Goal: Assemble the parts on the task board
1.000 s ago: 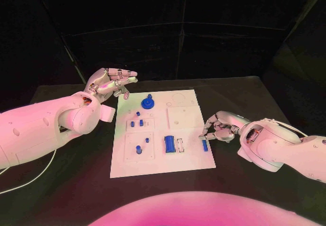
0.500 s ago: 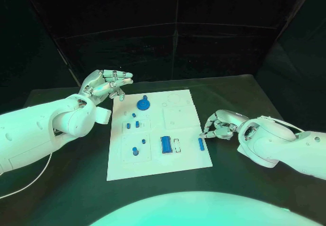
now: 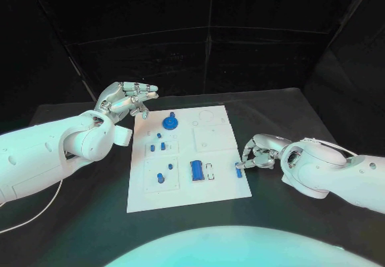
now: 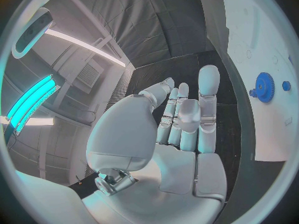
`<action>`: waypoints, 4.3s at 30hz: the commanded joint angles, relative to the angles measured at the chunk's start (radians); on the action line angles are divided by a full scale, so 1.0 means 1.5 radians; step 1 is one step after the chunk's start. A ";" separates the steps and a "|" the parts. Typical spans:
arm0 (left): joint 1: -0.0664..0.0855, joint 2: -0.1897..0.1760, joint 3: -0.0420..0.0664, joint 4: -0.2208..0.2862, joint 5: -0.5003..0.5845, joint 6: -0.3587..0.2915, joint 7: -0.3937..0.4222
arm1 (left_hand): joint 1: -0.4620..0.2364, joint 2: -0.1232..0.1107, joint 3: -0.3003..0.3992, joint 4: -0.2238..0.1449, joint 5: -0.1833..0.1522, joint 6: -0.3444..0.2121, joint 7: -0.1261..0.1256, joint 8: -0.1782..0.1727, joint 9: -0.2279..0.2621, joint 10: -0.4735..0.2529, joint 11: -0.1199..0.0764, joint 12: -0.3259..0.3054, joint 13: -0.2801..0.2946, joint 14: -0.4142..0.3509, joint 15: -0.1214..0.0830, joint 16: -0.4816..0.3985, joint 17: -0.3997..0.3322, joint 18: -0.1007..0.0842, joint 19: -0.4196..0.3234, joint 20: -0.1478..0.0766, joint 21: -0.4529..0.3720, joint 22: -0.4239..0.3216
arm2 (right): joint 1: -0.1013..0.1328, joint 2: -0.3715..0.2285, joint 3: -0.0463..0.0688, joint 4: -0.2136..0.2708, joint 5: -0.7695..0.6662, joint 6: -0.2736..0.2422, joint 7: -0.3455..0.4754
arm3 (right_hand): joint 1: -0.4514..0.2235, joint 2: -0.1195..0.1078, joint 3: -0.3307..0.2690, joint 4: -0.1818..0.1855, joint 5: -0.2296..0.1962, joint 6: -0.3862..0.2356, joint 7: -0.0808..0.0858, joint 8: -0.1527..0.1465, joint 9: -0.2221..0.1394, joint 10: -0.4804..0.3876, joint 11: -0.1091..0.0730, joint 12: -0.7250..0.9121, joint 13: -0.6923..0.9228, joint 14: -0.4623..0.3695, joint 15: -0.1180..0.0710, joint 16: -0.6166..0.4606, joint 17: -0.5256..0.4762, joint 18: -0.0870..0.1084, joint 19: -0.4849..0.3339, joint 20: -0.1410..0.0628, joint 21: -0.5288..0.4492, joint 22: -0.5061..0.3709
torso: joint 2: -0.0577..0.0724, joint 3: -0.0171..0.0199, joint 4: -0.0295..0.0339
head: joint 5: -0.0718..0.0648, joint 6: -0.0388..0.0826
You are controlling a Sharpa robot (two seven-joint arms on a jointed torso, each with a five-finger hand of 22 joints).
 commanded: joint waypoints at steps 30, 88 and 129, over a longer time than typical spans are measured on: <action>0.001 -0.004 0.000 0.006 0.001 0.012 0.001 | -0.001 0.003 0.003 0.001 0.001 -0.004 0.000 0.003 0.001 -0.004 0.001 0.004 0.001 -0.001 0.002 0.003 -0.001 0.005 -0.002 0.002 -0.003 -0.001 | -0.025 0.055 0.000 -0.017 -0.104 0.086 -0.033 | 0.088 0.013 0.016 -0.059 0.010 0.016 -0.003 -0.006 -0.007 -0.004 -0.006 -0.005 0.050 0.056 0.000 -0.006 0.108 0.004 -0.003 -0.004 -0.009 -0.001 | 0.000 -0.0010 -0.0003 | 0.009 0.001; 0.001 0.001 0.000 0.006 0.001 0.013 0.000 | 0.003 0.003 0.005 -0.003 0.002 -0.006 0.001 0.004 0.001 -0.006 0.001 0.006 0.001 -0.001 0.002 0.004 -0.001 0.005 -0.003 0.002 -0.004 -0.002 | -0.025 0.118 0.001 0.003 0.167 -0.096 0.001 | -0.088 -0.071 0.437 -0.109 0.096 0.046 -0.018 0.008 0.007 0.015 -0.019 0.012 0.069 0.063 -0.010 0.007 0.138 0.000 0.014 -0.013 0.011 0.037 | 0.000 -0.0012 -0.0002 | 0.019 -0.002; 0.001 0.001 0.000 0.005 0.001 0.017 -0.005 | 0.000 0.002 0.005 -0.002 0.002 -0.009 0.003 0.004 0.000 -0.009 0.003 0.007 0.001 -0.001 0.003 0.004 -0.002 0.005 -0.003 0.003 -0.005 -0.003 | -0.025 0.157 0.001 -0.019 0.091 -0.041 -0.064 | -0.135 -0.076 0.342 -0.062 0.086 0.062 -0.032 0.045 0.033 0.021 -0.031 0.017 0.075 0.064 -0.020 0.010 0.143 -0.003 0.021 -0.025 0.012 0.044 | 0.000 -0.0012 -0.0008 | 0.024 -0.006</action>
